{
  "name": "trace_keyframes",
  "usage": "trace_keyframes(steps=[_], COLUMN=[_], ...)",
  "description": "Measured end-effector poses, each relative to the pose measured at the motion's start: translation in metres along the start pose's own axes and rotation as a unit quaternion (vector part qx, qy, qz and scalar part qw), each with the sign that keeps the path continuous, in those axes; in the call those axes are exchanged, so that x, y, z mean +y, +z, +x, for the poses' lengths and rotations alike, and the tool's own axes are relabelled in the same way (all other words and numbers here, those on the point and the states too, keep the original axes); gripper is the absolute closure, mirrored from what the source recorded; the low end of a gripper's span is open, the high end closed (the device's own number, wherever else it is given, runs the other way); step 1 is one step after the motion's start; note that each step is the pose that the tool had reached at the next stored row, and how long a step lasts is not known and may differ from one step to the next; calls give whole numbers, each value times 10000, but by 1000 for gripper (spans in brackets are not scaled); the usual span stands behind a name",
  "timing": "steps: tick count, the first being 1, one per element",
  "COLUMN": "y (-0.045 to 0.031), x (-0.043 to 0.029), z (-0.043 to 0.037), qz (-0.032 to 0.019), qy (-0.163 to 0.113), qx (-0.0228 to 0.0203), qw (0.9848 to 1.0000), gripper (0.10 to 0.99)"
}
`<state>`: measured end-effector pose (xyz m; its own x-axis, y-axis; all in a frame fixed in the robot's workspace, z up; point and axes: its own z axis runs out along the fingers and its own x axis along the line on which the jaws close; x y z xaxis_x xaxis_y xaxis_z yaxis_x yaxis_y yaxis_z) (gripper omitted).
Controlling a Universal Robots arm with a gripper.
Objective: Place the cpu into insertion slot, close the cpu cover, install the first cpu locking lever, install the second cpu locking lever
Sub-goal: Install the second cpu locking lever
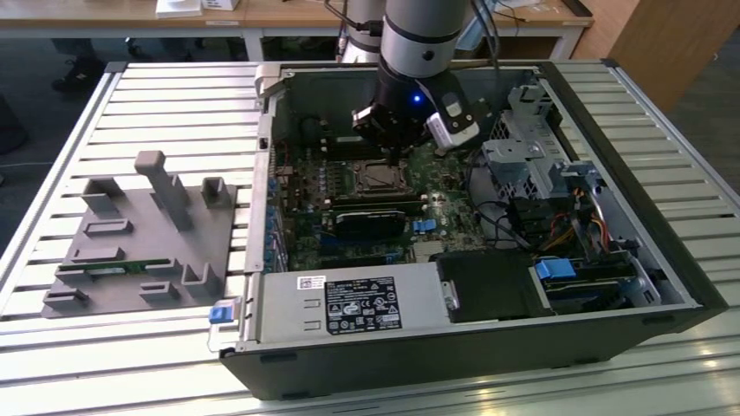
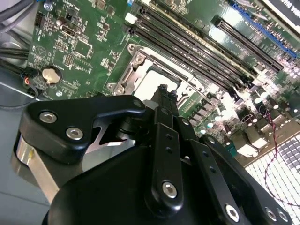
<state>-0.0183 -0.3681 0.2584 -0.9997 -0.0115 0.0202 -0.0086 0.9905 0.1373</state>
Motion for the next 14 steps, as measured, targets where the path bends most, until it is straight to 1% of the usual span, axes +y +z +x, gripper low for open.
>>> trace_keyframes(steps=[3, 6, 11, 14], y=[15, 27, 48, 94], x=[-3, -5, -8, -24], z=[0, 0, -1, -2], qz=[0, -21, -22, -25], qy=[0, 0, 0, 1], qx=[0, 0, 3, 14], qw=[10000, 10000, 10000, 10000], gripper=[980, 980, 980, 980])
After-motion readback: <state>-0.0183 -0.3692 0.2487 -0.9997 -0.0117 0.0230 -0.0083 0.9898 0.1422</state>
